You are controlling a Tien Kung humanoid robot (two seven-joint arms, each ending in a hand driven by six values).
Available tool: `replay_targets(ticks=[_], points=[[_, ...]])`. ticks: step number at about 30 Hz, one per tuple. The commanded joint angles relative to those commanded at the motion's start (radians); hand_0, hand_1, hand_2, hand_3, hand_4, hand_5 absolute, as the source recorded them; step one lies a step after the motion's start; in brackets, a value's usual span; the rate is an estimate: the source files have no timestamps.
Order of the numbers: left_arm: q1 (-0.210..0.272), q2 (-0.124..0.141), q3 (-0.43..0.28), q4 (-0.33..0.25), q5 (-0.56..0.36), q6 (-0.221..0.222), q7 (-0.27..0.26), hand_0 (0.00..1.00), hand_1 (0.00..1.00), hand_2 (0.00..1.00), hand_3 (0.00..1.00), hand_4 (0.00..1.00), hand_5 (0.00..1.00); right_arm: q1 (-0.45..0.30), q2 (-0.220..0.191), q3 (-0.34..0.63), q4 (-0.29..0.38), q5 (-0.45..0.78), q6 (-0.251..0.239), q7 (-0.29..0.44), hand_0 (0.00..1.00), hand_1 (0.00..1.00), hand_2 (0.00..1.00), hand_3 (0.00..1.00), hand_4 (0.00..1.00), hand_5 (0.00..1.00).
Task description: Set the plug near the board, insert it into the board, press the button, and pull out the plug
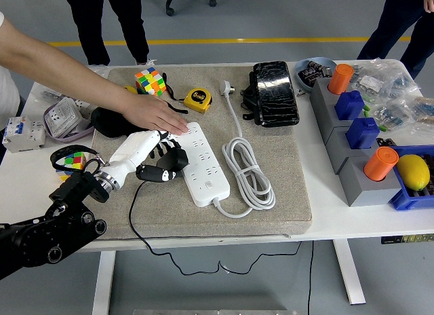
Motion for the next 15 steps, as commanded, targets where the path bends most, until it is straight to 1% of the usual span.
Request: replay_targets(ticks=[15], points=[[-0.002, -0.004, 0.006, 0.009, 0.0, 0.005, 0.007, 0.278, 0.421, 0.46, 0.55, 0.793, 0.002, 0.0, -0.001, 0.001, 0.003, -0.004, 0.0, 0.0, 0.578, 0.657, 0.643, 0.549, 0.93, 0.499]])
